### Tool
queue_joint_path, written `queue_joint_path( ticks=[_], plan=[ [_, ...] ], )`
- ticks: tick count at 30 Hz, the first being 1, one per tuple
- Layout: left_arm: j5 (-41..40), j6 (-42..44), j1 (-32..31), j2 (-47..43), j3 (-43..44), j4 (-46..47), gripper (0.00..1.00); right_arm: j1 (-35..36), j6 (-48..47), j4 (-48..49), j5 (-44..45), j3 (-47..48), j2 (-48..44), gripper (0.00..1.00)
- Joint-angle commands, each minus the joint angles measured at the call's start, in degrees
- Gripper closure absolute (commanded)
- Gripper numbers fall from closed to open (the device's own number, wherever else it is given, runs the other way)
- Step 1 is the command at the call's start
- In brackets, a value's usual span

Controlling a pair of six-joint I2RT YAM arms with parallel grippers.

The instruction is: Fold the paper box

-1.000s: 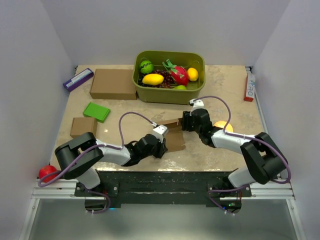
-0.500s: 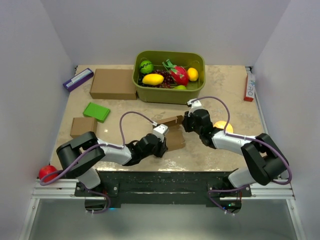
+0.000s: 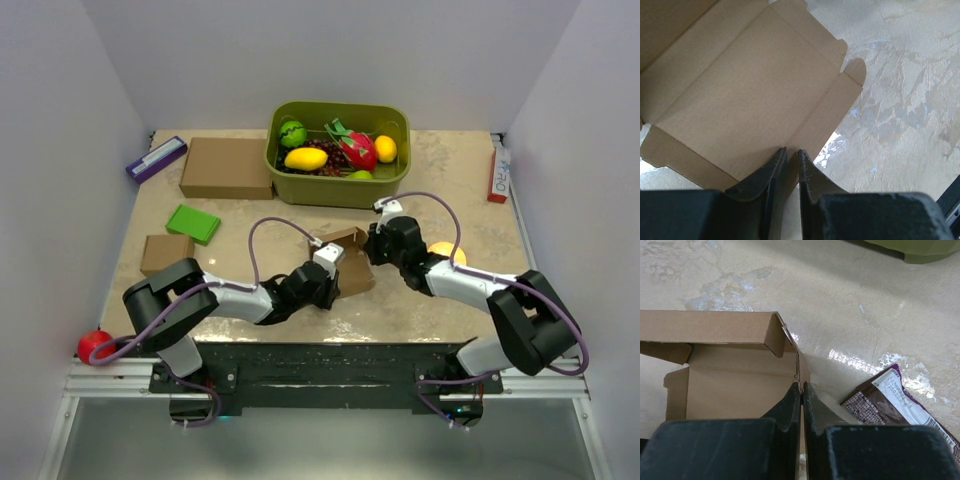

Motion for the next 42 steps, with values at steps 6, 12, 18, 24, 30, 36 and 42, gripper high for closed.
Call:
queue_joint_path(
  ticks=[6,12,18,24,30,36,42],
  plan=[
    [-2.2,0.5,-0.1,3.2,0.3,-8.4,0.8,1.9,2.7,-4.7,-1.6,2.1,-2.6,1.0],
    [-2.2,0.5,-0.1,3.1,0.6,-8.3,0.8,4.9,4.5,-4.8,2.8,1.2,-0.5,1.0],
    [-2.8,0.9,0.0,2.3,1.6,-9.1,0.8,8.4,7.6,-7.5,10.4,1.9,0.6,1.0],
    [-1.9,2.5,0.2,-2.1,3.9,-11.1,0.7,8.5,13.1,-12.5,17.0,2.5,0.0,1.0],
    [-0.9,3.3,0.6,-8.5,6.1,-14.2,0.5,8.5,15.9,-15.9,19.5,4.1,1.3,1.0],
    [0.4,2.7,2.1,-15.2,6.4,-18.1,0.36,8.5,17.1,-16.5,20.0,4.9,2.5,1.0],
    [3.8,-0.3,8.4,-26.6,6.5,-24.7,0.3,8.5,18.0,-18.1,20.2,5.5,2.4,1.0]
  ],
)
